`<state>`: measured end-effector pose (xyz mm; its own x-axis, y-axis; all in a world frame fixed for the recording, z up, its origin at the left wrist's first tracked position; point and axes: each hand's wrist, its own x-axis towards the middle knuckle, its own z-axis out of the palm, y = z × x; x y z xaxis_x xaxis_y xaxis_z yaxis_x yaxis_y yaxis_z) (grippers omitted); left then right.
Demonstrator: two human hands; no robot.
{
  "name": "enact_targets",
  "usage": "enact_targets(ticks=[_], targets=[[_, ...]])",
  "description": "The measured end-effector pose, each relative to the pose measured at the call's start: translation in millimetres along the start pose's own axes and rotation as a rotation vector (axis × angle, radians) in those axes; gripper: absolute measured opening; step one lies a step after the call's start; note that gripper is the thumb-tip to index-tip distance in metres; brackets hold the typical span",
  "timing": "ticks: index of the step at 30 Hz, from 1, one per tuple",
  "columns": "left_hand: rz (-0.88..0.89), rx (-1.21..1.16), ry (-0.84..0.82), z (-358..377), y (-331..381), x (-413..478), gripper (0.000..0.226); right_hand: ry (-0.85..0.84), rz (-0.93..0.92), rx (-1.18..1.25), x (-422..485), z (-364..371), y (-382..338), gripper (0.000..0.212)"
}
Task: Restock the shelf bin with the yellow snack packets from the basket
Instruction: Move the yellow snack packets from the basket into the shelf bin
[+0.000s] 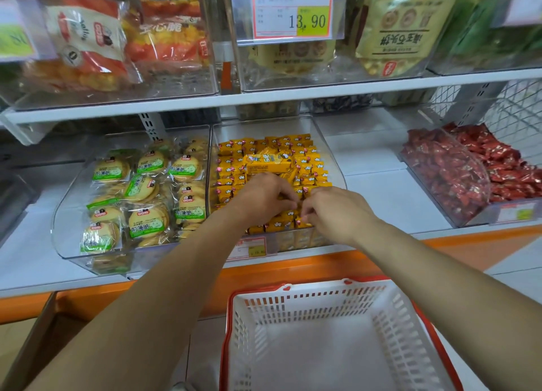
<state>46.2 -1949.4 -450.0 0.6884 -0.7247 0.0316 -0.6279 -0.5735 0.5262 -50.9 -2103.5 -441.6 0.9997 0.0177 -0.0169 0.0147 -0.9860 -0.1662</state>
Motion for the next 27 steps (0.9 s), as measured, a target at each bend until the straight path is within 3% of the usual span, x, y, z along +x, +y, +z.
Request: enact_targets(ticks=[2,5,7,9,12,17,22,25,27], targets=[[-0.011,-0.008,0.026,1,1,-4,0.009,-0.037,-0.006,0.025,-3,-3,-1,0.012],[-0.062,-0.092,0.426,5,0,-19,0.009,-0.005,-0.034,0.093,-10,-3,-1,0.013],[-0.174,-0.083,0.563,8,-3,-26,0.019,0.111,-0.011,0.254,-13,-1,0,0.01],[-0.304,-0.021,0.472,10,-1,-28,0.032,0.203,0.046,0.397,-12,0,2,0.008],[-0.364,-0.008,0.431,6,6,-27,0.023,0.243,0.122,0.566,-9,3,2,0.014],[-0.381,-0.555,0.399,-7,8,-49,0.019,0.331,0.248,0.913,-5,-3,0,0.036],[-0.287,-0.735,0.328,-8,19,-73,0.015,0.176,0.249,1.409,-8,-11,-8,0.033],[-0.248,-0.709,0.302,-5,21,-75,0.017,0.216,0.213,1.432,-11,-16,-6,0.033],[-0.249,-0.537,0.317,-3,18,-68,0.013,0.306,0.206,1.327,-10,-24,1,0.034]])
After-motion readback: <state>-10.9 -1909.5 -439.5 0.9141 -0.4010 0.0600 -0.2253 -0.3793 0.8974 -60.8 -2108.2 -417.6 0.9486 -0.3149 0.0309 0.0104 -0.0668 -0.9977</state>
